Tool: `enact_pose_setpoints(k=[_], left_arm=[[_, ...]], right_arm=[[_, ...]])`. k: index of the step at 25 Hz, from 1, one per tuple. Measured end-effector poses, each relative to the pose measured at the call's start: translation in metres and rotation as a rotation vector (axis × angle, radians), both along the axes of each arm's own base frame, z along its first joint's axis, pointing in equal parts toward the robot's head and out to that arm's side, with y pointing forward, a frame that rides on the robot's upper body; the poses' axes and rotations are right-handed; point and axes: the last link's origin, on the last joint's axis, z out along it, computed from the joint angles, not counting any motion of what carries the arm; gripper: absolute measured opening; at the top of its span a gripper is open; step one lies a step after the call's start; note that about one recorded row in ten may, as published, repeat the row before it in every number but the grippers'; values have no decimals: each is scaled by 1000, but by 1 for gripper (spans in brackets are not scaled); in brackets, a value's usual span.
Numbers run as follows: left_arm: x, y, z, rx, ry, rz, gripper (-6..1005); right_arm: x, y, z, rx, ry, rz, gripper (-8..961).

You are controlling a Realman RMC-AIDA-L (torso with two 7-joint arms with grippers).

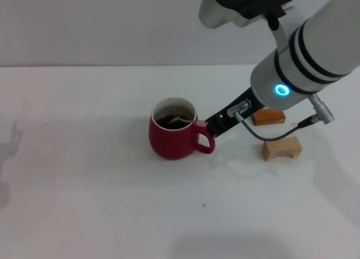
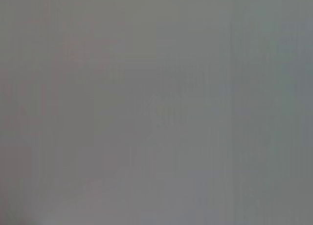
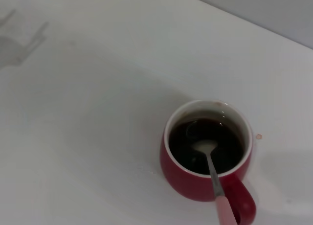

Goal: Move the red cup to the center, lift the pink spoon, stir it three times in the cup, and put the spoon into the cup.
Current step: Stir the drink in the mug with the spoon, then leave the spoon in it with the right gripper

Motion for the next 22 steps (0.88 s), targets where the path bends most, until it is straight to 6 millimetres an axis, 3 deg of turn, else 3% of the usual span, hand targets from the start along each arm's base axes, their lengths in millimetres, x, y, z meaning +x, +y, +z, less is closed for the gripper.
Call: enact_pose_setpoints(k=[22], left_arm=[[-1,-1,1,4,2,3,810]], right_arm=[[6,14,-19,-42,3,-8,159]])
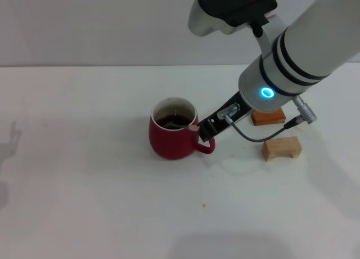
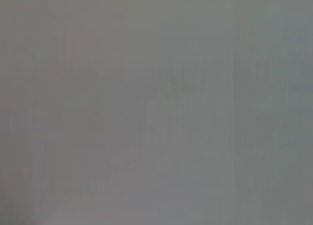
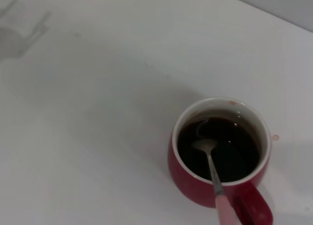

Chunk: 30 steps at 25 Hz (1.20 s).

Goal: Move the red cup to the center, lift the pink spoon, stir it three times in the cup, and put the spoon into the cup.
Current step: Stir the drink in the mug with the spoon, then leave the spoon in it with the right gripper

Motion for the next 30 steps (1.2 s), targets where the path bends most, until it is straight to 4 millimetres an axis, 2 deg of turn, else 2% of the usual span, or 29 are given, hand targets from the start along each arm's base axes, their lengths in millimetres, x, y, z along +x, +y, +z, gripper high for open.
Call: enact_pose_setpoints(k=[14,19,25,30], left_arm=[[3,1,0,4,-2,-10,810],[3,1,-1,5,-3,-9,810],[3,1,-2,5,-5,-9,810],[3,1,-2,5,-8,-9,810]], right_arm=[[1,13,-6,-5,-8,23,158],[6,19,-2,22,-36,23,158],[7,19,1,27,-51,24,159],[1,13,0,8,-40,40,159]])
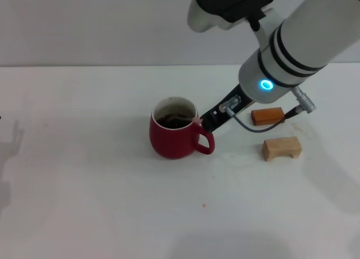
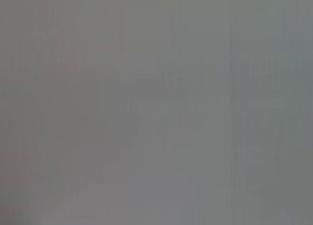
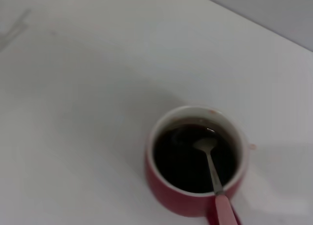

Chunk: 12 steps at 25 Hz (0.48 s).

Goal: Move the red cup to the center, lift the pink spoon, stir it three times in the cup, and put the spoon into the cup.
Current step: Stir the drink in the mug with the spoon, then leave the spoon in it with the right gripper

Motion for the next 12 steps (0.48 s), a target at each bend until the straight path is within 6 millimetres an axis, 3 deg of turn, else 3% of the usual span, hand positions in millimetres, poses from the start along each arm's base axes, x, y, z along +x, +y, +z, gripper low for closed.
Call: enact_pose_setpoints(k=[12], left_arm=[[1,2,0,-1,-1,-4,810]], right_arm=[[-8,1,-7,-22,32,17,158]])
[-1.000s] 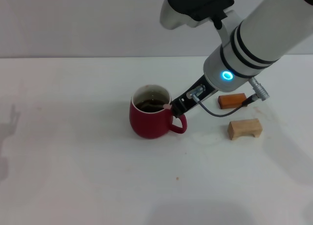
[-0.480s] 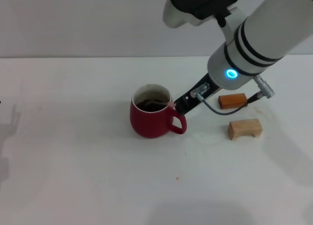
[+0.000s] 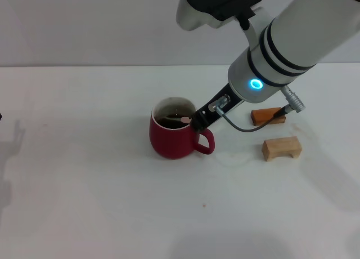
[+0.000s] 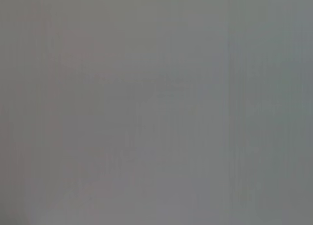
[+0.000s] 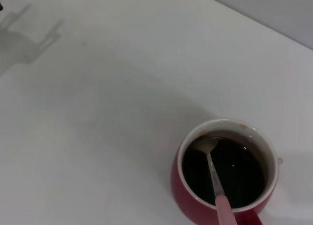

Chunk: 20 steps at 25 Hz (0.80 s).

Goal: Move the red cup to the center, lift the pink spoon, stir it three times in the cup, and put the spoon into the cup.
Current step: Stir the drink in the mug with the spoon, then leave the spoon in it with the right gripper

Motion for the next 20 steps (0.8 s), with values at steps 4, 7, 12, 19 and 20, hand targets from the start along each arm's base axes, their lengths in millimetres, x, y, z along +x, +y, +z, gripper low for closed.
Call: enact_pose_setpoints(k=[4,7,12,19,20], left_arm=[[0,0,0,-2,1,1,810],[0,1,0,-3,1,1,810],[0,1,0,-3,1,1,810],[1,2,0,-3,0,-1,810],[1,2,0,-3,-1,-2,810]], right_arm=[[4,6,0,9,-6,-2,159],[7,10,2,22,-19,1,159],[11,10,6,25,-30,-14,159],[6,1,7,-4,-37,-11,158],[5,0,6,-12,-32,-11,158]])
